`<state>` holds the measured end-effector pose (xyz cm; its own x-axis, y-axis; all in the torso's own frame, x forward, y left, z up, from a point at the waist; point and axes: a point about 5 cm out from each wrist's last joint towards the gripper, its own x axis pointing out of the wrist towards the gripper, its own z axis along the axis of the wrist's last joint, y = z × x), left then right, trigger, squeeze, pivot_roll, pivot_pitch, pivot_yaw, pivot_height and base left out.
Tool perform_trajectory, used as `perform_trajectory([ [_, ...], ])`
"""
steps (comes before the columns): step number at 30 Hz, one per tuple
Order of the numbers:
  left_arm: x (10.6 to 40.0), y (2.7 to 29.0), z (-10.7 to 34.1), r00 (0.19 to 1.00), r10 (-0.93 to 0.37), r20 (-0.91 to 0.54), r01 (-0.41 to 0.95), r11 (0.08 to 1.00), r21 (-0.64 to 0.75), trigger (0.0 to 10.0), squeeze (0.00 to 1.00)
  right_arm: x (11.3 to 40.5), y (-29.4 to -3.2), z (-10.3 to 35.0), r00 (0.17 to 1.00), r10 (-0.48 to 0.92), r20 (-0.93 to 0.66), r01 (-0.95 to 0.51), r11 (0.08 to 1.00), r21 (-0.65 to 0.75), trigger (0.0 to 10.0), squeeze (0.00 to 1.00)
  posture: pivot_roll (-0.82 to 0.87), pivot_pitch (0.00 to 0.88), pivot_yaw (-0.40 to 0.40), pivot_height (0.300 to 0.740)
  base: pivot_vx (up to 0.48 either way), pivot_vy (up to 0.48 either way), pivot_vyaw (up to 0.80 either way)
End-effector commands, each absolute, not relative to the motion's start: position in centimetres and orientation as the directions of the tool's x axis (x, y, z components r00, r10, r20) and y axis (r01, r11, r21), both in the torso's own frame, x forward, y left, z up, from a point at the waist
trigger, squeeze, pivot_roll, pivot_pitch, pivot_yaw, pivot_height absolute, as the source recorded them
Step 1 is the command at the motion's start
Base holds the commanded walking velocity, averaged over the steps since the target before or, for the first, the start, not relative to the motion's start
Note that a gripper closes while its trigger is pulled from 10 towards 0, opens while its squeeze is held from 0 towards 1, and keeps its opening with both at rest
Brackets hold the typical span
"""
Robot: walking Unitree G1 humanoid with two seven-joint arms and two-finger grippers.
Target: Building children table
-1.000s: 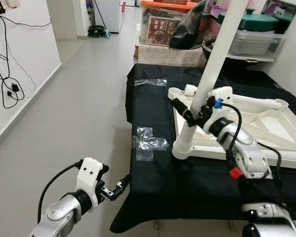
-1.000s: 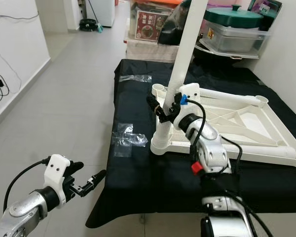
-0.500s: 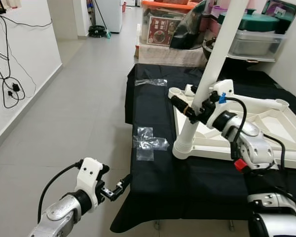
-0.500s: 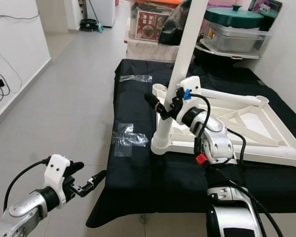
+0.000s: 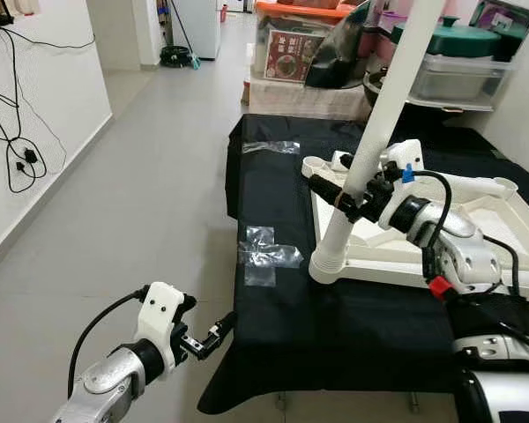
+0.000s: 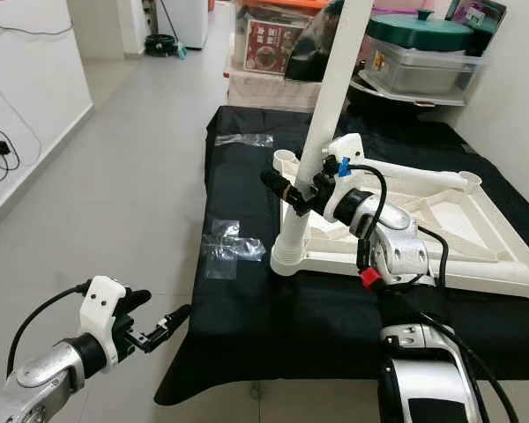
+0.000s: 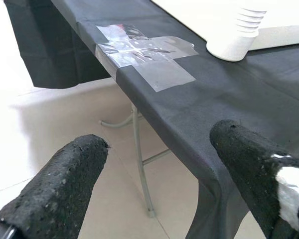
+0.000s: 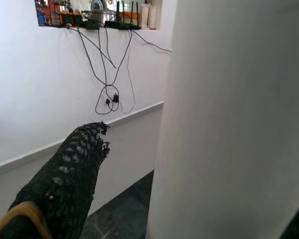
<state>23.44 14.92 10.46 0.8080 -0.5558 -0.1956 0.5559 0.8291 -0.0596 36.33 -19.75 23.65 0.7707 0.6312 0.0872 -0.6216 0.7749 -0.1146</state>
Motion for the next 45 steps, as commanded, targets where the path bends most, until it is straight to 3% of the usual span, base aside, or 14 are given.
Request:
perform_trajectory([
  [1,23.4,14.7,10.2,0.803,-0.563,-0.194,0.561,0.825,-0.072,10.0,0.00,36.4,-20.2,23.8,0.770,0.631,0.095,-0.621,0.776,-0.115,7.0,0.00,0.04,0.000,-0.074,0.740,0.000,0.000,0.00],
  [2,23.4,14.7,10.2,0.803,-0.563,-0.194,0.561,0.825,-0.072,10.0,0.00,36.4,-20.2,23.8,0.770,0.631,0.095,-0.621,0.776,-0.115,7.0,0.00,0.04,0.000,-0.074,0.740,0.000,0.000,0.00],
  [3,23.4,14.7,10.3,0.804,-0.562,-0.193,0.560,0.825,-0.072,10.0,0.00,36.5,-20.2,23.8,0.769,0.632,0.094,-0.622,0.774,-0.117,2.3,0.00,0.04,0.000,-0.074,0.740,0.000,0.000,0.00],
  [4,23.4,14.7,10.3,0.804,-0.562,-0.193,0.560,0.825,-0.072,10.0,0.00,36.5,-20.2,23.7,0.768,0.634,0.093,-0.624,0.773,-0.118,2.3,0.00,0.04,0.000,-0.074,0.740,0.000,0.000,0.00],
  [5,23.4,14.7,10.3,0.804,-0.562,-0.194,0.560,0.826,-0.071,10.0,0.00,36.5,-20.2,23.6,0.766,0.636,0.092,-0.625,0.771,-0.120,0.0,0.00,0.04,0.000,-0.077,0.740,0.000,0.000,0.00],
  [26,23.5,14.6,10.4,0.802,-0.565,-0.192,0.563,0.823,-0.072,10.0,0.00,36.5,-20.4,22.7,0.793,0.601,0.100,-0.594,0.799,-0.092,0.0,0.00,0.03,0.000,-0.080,0.740,0.000,0.000,0.00],
  [38,23.5,14.5,10.2,0.806,-0.560,-0.192,0.557,0.827,-0.076,10.0,0.00,35.9,-19.1,18.4,0.898,0.439,0.033,-0.440,0.897,0.044,0.0,0.00,0.02,0.000,-0.082,0.740,0.000,0.000,0.00],
  [45,23.5,14.5,10.0,0.808,-0.557,-0.193,0.553,0.829,-0.077,10.0,0.00,35.4,-18.2,17.0,0.943,0.331,-0.020,-0.330,0.943,0.027,0.0,0.00,0.02,0.000,-0.087,0.740,0.000,0.000,0.00],
])
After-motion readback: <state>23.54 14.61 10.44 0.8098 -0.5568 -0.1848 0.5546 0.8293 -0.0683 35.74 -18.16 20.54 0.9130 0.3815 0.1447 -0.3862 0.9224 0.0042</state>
